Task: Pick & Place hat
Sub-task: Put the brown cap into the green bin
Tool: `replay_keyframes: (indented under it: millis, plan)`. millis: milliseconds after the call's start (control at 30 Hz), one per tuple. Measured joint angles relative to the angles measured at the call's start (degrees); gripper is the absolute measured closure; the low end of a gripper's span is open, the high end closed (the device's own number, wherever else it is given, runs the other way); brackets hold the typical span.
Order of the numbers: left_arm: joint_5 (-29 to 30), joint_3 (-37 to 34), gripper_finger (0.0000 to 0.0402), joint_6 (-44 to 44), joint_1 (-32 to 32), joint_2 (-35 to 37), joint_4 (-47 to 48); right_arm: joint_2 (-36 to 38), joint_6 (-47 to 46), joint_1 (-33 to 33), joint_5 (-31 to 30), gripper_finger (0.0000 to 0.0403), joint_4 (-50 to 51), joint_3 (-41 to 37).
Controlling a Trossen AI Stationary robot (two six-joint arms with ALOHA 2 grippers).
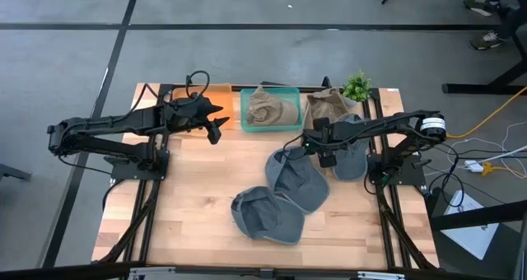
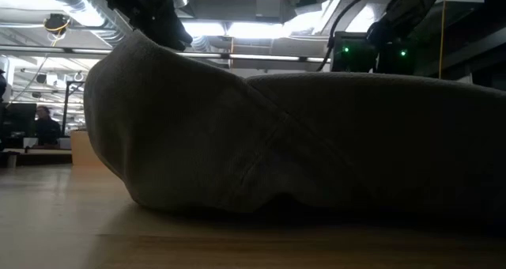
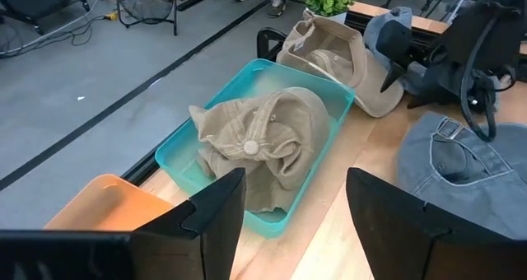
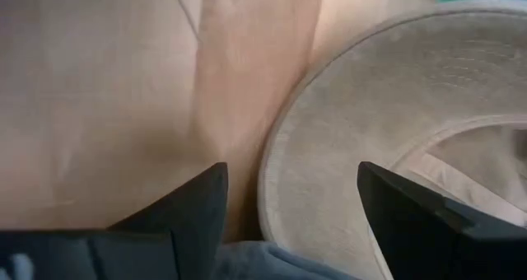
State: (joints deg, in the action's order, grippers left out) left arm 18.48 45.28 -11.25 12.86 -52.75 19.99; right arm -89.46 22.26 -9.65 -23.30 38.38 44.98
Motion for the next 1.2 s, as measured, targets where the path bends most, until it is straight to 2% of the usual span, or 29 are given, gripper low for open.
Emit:
replay_keyframes:
  millis: [300, 433, 533, 667, 800, 1033, 1200]
  plan:
    - [-0.02, 0.00, 0.0196, 0.00, 0.00, 0.00, 0.00, -0.60, -0.14, -0.26, -2.66, 0.0134, -1.00, -0.20]
    - [0.02, 0.00, 0.0194, 0.00, 0.00, 0.00, 0.00, -0.72, -2.85, -0.22, -8.16, 0.0137, -2.79, -0.25]
    - [0.00, 0.00, 0.0196, -0.04, 0.00, 0.00, 0.00, -0.84, -10.10, -0.33, -8.23, 0.0151, 0.22, 1.48]
    - [-0.02, 0.00, 0.0195, -0.04, 0.00, 0.00, 0.00, -0.93, -21.46, -0.81, -1.18, 0.0175, 1.03, 4.48]
    - [-0.05, 0.00, 0.0195, -0.03, 0.00, 0.00, 0.00, -0.88, -32.88, -0.77, 1.76, 0.0196, 1.34, 6.68]
    - [-0.11, 0.00, 0.0195, -0.02, 0.00, 0.00, 0.00, -0.86, -51.67, -1.26, 1.70, 0.0207, -1.99, 7.30]
    - [-0.11, 0.00, 0.0196, -0.03, 0.00, 0.00, 0.00, -0.82, -56.16, -1.46, 1.06, 0.0208, -8.01, 6.92]
